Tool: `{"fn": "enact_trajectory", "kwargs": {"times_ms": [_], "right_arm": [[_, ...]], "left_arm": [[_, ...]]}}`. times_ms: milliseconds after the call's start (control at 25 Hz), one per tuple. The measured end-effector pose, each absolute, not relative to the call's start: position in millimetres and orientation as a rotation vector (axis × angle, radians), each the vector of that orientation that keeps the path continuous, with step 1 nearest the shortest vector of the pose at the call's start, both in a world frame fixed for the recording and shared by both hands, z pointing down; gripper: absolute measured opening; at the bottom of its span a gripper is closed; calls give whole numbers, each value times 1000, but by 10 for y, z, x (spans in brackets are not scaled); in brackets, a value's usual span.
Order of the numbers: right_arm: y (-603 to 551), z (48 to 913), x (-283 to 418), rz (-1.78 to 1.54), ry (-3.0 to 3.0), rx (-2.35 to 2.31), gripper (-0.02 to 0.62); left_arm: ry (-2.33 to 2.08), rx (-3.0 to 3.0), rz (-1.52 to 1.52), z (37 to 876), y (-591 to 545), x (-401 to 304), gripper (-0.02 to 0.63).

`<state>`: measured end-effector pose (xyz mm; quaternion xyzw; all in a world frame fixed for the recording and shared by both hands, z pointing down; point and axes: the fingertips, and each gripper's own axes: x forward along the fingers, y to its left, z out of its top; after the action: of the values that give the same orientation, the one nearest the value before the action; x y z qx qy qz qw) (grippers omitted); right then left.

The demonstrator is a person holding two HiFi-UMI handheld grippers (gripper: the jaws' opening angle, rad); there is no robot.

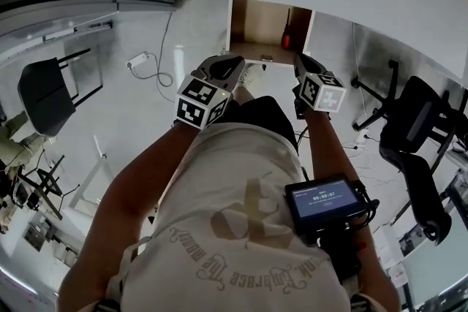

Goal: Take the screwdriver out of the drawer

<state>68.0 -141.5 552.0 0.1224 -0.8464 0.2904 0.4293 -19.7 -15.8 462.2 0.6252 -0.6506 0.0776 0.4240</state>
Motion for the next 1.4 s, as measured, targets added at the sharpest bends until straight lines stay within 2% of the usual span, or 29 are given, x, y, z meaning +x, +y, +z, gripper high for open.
{"fn": "enact_trajectory", "kwargs": {"times_ms": [1080, 1400], "right_arm": [[-1580, 6857, 349, 572, -1934, 331, 25], [-1648, 7310, 242, 529, -1904, 335, 25]], "left_arm": [[-1564, 1452, 122, 5507, 128, -100, 18], [-1575, 1391, 72, 5843, 171, -275, 20]]}}
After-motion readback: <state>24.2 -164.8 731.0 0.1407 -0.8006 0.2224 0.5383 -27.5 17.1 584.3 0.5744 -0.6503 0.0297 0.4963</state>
